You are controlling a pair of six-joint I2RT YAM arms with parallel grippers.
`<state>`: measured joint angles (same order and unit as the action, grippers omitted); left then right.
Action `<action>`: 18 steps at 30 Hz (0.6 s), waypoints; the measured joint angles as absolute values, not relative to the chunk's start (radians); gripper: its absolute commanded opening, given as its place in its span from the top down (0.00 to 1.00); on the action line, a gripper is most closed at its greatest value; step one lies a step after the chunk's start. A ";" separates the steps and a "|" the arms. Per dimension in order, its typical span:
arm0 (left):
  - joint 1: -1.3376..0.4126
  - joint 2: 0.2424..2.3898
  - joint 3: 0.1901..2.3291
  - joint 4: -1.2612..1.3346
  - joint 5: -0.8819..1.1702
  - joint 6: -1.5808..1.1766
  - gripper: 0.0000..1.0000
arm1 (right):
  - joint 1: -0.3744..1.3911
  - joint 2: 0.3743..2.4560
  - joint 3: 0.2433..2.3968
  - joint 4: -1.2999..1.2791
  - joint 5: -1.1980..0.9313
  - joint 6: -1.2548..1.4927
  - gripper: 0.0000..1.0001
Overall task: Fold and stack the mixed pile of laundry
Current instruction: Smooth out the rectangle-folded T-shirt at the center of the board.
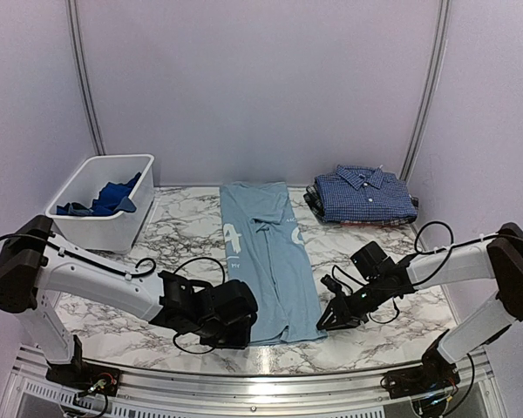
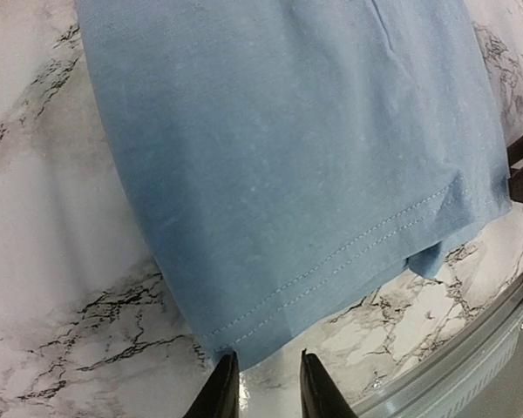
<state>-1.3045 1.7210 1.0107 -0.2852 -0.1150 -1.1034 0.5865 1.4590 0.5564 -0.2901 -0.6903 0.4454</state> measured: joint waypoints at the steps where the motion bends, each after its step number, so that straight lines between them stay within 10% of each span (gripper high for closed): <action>1: -1.304 1.727 1.013 -0.294 -0.115 -1.106 0.73 | 0.587 1.460 0.556 -0.289 -0.691 0.445 0.69; 18: -1.302 1.809 1.110 -0.398 -0.140 -1.116 0.65 | 0.592 1.467 0.554 -0.269 -0.694 0.460 0.70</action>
<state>-1.3022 1.8088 1.1095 -0.3981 -0.1398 -1.1156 0.5922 1.4666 0.5545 -0.2691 -0.6945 0.4603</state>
